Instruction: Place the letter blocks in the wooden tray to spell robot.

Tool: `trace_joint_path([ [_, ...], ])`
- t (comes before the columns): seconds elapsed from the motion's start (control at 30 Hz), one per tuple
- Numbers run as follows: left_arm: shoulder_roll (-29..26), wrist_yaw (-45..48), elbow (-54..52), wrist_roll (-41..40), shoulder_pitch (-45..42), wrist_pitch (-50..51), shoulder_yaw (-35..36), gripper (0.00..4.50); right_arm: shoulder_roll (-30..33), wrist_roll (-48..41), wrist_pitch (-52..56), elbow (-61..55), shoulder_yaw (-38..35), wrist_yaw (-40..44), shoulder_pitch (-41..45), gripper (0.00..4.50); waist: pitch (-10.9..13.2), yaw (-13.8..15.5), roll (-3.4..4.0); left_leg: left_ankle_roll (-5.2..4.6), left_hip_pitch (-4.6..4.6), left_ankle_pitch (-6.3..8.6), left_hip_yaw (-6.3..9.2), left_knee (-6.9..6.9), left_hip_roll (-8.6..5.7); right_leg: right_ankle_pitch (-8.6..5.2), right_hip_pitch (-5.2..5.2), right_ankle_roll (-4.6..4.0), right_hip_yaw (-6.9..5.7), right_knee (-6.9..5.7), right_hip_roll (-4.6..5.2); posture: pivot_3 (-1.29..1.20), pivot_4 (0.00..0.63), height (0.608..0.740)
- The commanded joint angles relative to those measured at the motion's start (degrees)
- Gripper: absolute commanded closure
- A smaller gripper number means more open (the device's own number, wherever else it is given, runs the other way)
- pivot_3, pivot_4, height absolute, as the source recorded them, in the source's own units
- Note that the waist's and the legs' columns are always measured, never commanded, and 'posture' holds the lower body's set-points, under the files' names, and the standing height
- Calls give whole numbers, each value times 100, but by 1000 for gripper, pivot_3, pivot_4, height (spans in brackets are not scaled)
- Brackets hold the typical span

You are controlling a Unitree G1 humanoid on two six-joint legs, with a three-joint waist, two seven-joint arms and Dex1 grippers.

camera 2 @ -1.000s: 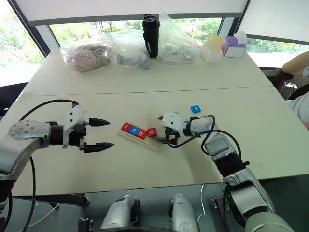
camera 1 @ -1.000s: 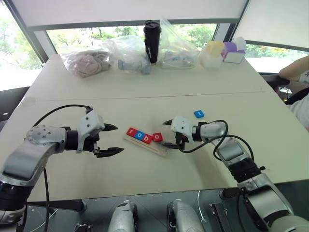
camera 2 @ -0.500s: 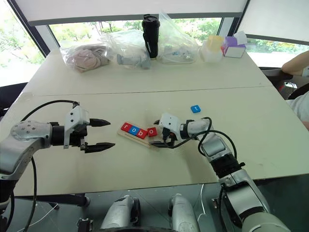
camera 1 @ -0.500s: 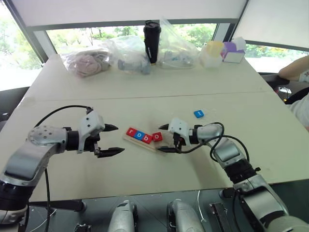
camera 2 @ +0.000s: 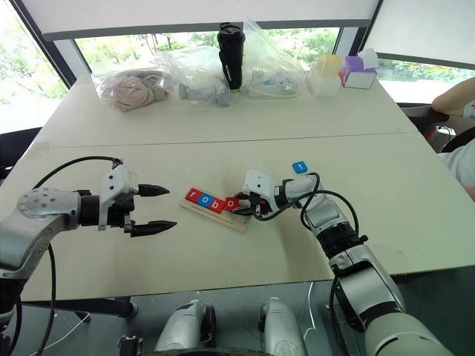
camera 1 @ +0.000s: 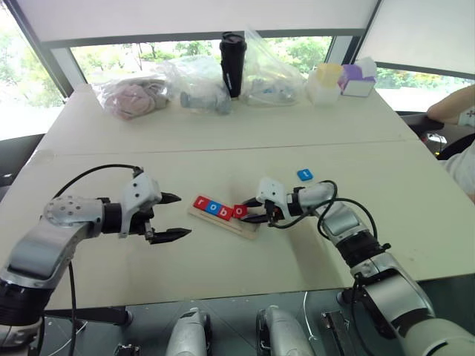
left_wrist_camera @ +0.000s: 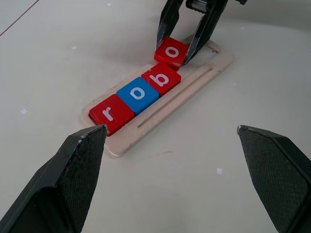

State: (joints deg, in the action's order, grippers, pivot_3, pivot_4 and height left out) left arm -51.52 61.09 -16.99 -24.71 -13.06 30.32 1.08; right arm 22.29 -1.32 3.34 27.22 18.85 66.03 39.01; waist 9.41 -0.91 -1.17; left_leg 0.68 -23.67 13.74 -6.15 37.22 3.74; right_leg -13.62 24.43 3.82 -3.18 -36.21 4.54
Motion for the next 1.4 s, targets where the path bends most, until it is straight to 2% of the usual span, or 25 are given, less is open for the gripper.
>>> trace_joint_path([
  [0.03, -10, -31, -138, -15, 10, -80, 134, 0, 3, -24, -10, -122, -175, -167, 72, 3327, 0, 0, 0, 0, 0, 0, 0, -1, 0, 0, 0, 0, 0, 0, 0, 0, 150, 740],
  [0.2, -7, -42, -139, -8, 37, -94, 126, 0, 80, -212, 344, -621, -410, -315, -44, 3327, 0, 9, 0, 0, -1, 0, -1, -1, 0, 0, 1, 0, 0, 1, 1, 0, 150, 740],
  [0.43, 11, 6, -49, 46, -29, -157, 67, 0, 189, -485, 1776, -2418, -545, -694, -844, 3327, 0, 16, 0, 1, -2, 0, 1, -6, 1, -1, 3, 0, -1, 1, 2, 0, 150, 740],
  [0.57, 16, 23, -27, 60, -40, -176, 47, 0, 135, -432, 2308, -3047, -422, -1058, -1164, 3327, 0, 1, 0, 1, -2, 0, 4, -5, 2, -1, 6, -2, 0, 1, 2, 0, 150, 740],
  [0.93, 26, 77, 29, 67, -121, -170, 2, 0, -31, -248, 2582, -3166, -97, -1713, -1361, 3327, 0, 14, 0, 1, -6, 1, 6, -5, 2, -2, 8, -3, 0, 4, 2, 0, 150, 740],
  [1.4, 58, 55, 53, 100, -102, -190, -11, 0, 23, -306, 2631, -3316, 39, -1647, -1448, 3327, 0, 11, 0, 1, -6, 1, 7, -6, 1, -2, 8, -3, 0, 5, 2, 0, 150, 740],
])
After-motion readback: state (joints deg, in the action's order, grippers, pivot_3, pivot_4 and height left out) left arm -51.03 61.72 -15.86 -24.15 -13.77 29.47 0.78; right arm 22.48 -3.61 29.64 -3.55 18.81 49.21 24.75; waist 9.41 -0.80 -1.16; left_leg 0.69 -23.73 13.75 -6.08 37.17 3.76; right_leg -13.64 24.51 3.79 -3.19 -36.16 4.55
